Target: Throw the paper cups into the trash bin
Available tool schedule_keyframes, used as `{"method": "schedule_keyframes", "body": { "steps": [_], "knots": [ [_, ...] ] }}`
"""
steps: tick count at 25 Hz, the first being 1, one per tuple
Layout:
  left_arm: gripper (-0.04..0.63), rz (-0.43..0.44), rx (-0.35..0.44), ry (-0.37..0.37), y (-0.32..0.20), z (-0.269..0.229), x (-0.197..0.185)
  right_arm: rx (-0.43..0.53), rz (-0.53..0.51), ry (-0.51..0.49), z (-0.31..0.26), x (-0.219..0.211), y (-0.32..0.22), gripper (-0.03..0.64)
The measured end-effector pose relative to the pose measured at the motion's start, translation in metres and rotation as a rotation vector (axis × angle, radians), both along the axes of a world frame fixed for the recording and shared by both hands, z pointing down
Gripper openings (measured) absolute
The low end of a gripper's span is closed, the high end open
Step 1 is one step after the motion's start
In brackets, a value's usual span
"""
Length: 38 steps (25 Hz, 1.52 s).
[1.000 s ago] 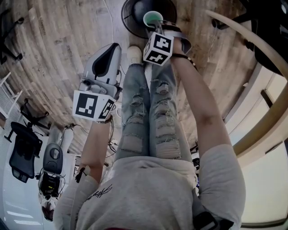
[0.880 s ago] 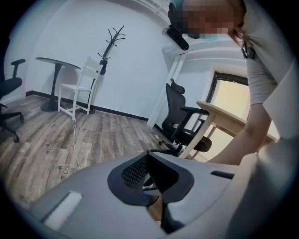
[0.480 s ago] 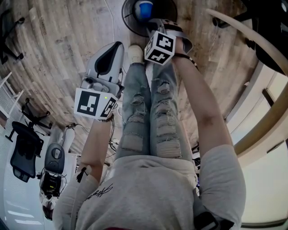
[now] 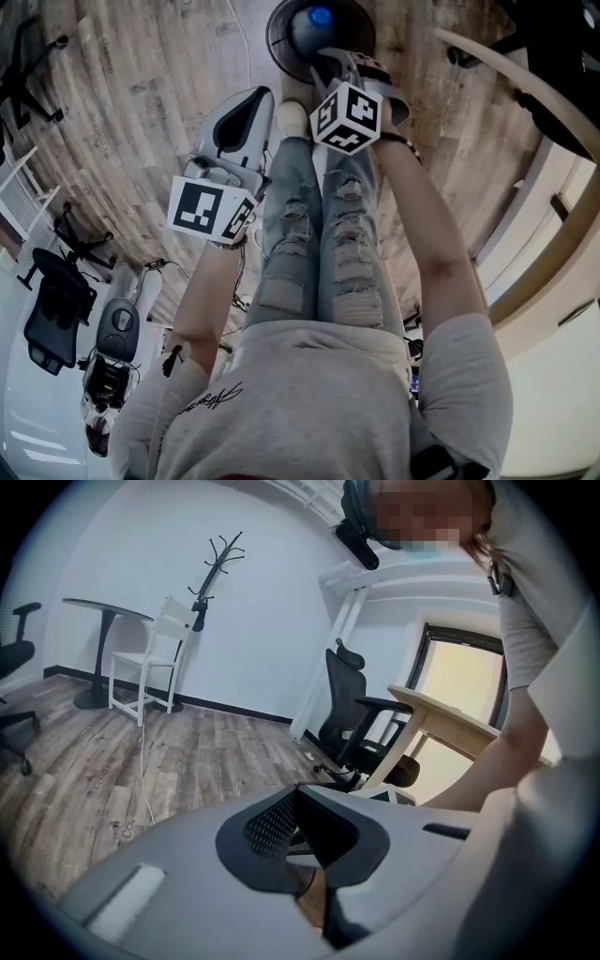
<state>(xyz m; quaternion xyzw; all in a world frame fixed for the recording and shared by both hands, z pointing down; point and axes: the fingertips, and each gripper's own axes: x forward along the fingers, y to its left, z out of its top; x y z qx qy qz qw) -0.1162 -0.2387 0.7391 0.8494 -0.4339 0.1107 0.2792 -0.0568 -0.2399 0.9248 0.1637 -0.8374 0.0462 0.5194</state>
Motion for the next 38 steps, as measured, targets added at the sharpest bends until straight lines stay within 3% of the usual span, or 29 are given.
{"method": "schedule_keyframes", "body": {
  "steps": [26, 38],
  "knots": [
    [0.003, 0.012, 0.074, -0.019, -0.028, -0.083, 0.014, 0.136, 0.162, -0.219, -0.165, 0.003, -0.030, 0.060],
    [0.003, -0.005, 0.099, -0.035, -0.027, -0.120, 0.016, 0.208, 0.185, -0.288, -0.242, 0.011, -0.039, 0.060]
  ]
}}
